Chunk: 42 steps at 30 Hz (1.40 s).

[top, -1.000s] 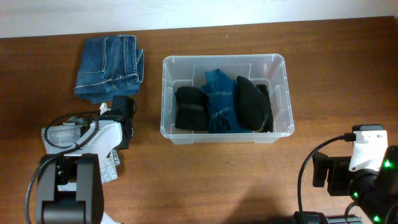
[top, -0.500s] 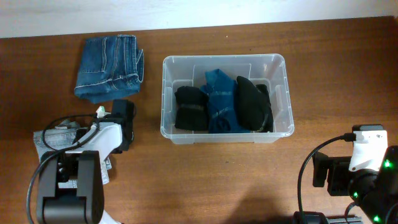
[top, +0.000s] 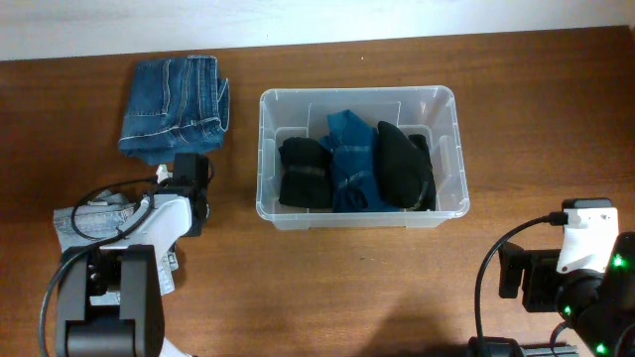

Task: Pack container
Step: 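Lower the left gripper onto the light-blue jeans waistband and grasp it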

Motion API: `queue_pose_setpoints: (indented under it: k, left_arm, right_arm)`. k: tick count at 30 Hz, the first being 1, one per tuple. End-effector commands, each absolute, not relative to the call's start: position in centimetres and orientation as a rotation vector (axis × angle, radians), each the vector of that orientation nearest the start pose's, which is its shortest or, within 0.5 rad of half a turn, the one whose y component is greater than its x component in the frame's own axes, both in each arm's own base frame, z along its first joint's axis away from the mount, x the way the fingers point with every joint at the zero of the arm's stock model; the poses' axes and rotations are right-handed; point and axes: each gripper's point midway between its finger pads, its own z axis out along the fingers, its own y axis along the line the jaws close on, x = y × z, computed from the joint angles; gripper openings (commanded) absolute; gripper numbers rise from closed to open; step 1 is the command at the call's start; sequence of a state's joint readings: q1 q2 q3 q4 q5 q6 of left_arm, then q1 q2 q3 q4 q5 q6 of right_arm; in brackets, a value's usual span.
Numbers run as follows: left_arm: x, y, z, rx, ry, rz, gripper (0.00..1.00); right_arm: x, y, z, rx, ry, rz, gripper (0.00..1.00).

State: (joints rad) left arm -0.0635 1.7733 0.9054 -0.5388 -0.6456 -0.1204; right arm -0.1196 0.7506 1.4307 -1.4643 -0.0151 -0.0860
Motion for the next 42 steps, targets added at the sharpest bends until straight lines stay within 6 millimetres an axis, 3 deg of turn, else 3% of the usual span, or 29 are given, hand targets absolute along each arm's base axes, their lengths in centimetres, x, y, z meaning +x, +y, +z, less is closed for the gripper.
queue_pose_setpoints:
  k: [1,10,13,26,31,37,39,42]
  left_arm:
    - [29.3,5.1,-3.0,-0.091,2.983,0.634,0.76]
    - [29.0,5.1,-3.2,-0.090,2.988,0.636,0.78]
    - [28.6,5.1,-3.4,-0.087,2.994,0.638,0.84]
    - [26.8,5.3,-5.0,-0.084,3.006,0.642,0.83]
    - [26.8,5.2,-5.0,-0.085,3.002,0.641,0.59]
    - [27.3,5.6,-4.8,-0.091,2.974,0.673,0.10]
    - [27.4,6.0,-4.6,-0.093,2.959,0.703,0.02]
    - [27.7,6.1,-4.4,-0.096,2.948,0.721,0.02]
  right_arm:
    - [15.2,-1.6,32.5,0.030,2.337,-0.094,0.98]
    - [15.2,-1.6,32.5,0.030,2.337,-0.094,0.98]
    - [15.2,-1.6,32.5,0.030,2.337,-0.094,0.98]
    - [15.2,-1.6,32.5,0.030,2.337,-0.094,0.98]
    - [15.2,-1.7,32.5,0.030,2.337,-0.094,0.98]
    - [15.2,-1.6,32.5,0.030,2.337,-0.094,0.98]
    - [15.2,-1.6,32.5,0.030,2.337,-0.094,0.98]
    - [15.2,-1.6,32.5,0.030,2.337,-0.094,0.98]
